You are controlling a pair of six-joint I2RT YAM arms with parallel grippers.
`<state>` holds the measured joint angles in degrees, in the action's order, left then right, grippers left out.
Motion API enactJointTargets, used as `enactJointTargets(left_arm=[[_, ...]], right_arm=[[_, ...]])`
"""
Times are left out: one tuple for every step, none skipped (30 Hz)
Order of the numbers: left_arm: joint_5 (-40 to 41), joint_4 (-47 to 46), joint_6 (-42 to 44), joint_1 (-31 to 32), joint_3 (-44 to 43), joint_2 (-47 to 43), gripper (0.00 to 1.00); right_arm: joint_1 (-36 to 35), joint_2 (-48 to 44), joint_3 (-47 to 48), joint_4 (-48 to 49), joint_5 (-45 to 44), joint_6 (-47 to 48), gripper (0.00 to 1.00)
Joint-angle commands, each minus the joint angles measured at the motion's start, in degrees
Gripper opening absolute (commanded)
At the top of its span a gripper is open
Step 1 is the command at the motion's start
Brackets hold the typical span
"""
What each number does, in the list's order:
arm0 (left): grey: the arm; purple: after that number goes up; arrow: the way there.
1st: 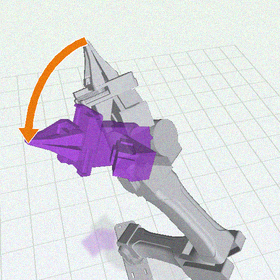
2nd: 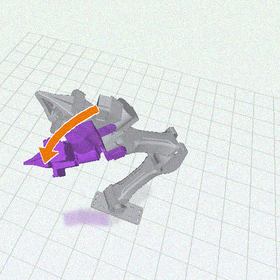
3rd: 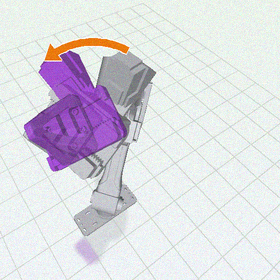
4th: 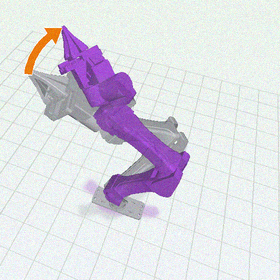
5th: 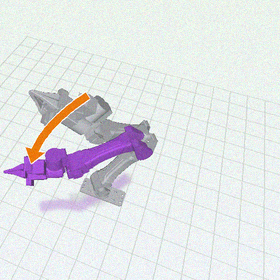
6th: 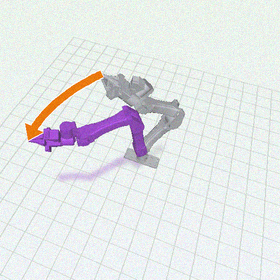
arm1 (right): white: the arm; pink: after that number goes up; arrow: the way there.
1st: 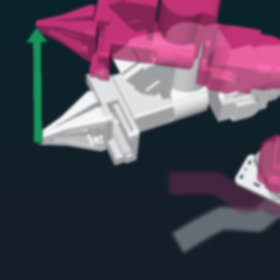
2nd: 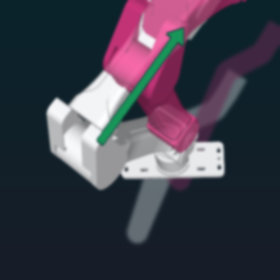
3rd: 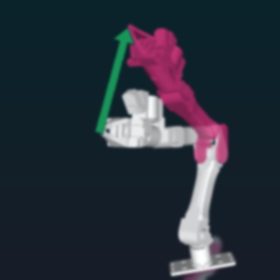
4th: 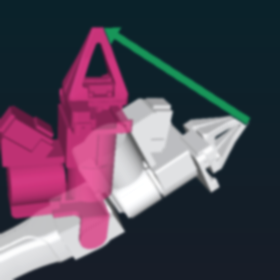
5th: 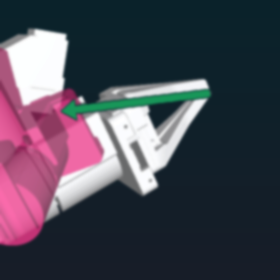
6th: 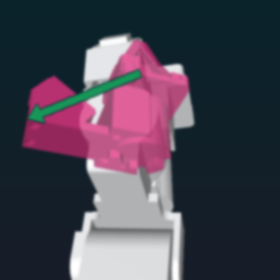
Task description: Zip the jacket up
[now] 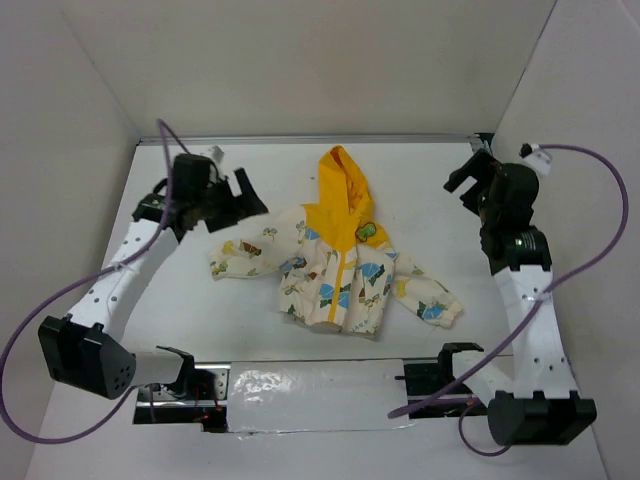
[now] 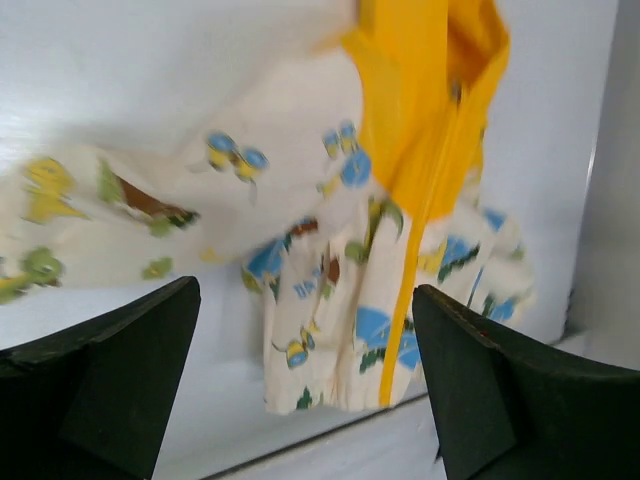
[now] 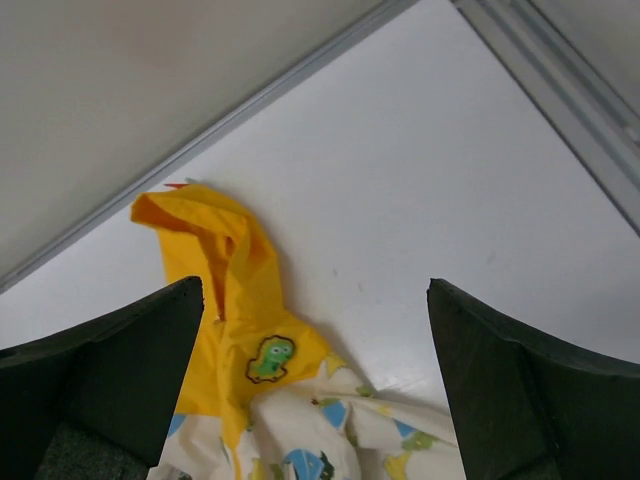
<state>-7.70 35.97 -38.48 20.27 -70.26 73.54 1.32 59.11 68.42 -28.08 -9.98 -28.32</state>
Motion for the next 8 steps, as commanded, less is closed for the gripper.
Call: enactJointTargets(left_arm=[[-11.61,4.04,-2.83,-9.80,-5.15,-0.94,0.99],[-11.02,3.42,-2.74,-10.60,-4.98,-1.55,0.99],[-10.32,2.54,-2.31,-10.95,-4.71,-3.30,0.99],[-9.88,0.36,-1.17,-11.04,-4.28,-4.44,0.99],[-10.13,-0.71,-0.72,-11.22,-3.05,-5.41,0.99],[-10.66,-1.68,-0.20,-11.48,-2.52,-7.34,0.99],[-11.88,-3.34,0.50,-11.57,-1.30,-8.23,0.99],[-12.33,-4.05,0.77,-11.66,-0.76,-9.80,0.99]], right_arm=[[0.87,-8.20,-5.57,-0.93,-6.34,-0.60,1.00],[1.14,-9.53,-6.54,-1.54,-7.67,-0.77,1.00],[1.23,-12.06,-8.03,-2.07,-8.30,-0.69,1.00],[1.23,-12.96,-8.56,-2.25,-9.17,-0.78,1.00],[1.23,-13.58,-9.35,-2.16,-9.44,-0.95,1.00],[1.49,-14.19,-9.19,-3.12,-9.01,-0.78,1.00],[1.49,-14.11,-8.92,-3.82,-9.70,-1.21,1.00],[1.49,-13.94,-8.66,-4.53,-9.80,-1.65,1.00]])
